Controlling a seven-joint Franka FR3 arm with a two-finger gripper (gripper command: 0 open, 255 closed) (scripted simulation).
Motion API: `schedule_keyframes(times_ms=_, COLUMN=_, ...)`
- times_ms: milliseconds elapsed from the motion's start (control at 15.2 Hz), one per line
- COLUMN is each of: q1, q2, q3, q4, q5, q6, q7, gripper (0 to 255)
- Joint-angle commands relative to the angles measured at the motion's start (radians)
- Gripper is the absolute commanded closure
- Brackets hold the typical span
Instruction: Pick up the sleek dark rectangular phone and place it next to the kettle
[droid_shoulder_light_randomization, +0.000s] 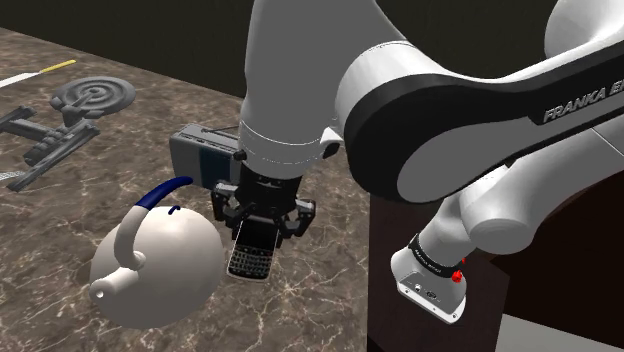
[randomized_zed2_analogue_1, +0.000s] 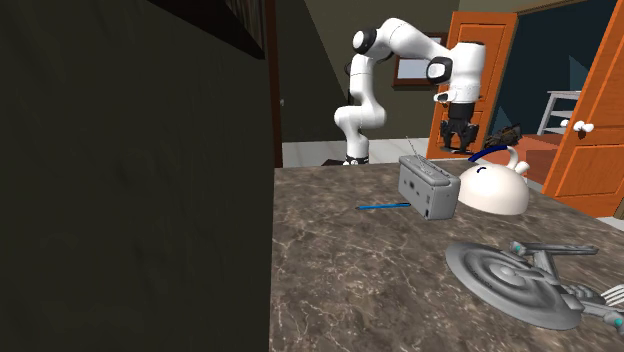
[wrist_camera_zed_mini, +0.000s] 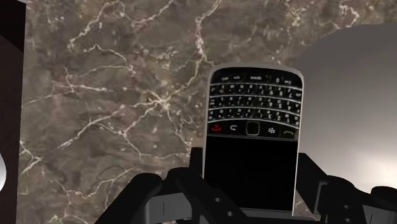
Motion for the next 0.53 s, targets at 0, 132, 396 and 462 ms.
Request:
schedule_keyframes(times_ms=0, q1=-0.001, q2=0.013, q3=0.006, q4=-0.020, q5=-0.003, q6=0.032, q7=0.002, gripper=255)
schedule_keyframes(times_ms=132, q1=-0.002, q2=0.025, q3=0.012, q4=-0.037, q5=-0.006, q6=0.062, q7=0.005, gripper=255)
schedule_keyframes(times_ms=396, q1=-0.005, q2=0.054, q3=0.025, q4=-0.070, q5=-0.015, q6=0.121, q7=0.013, gripper=255)
schedule_keyframes(times_ms=462, q1=-0.006, q2=0.062, q3=0.028, q4=-0.077, q5=-0.018, q6=0.136, q7=0.015, gripper=255)
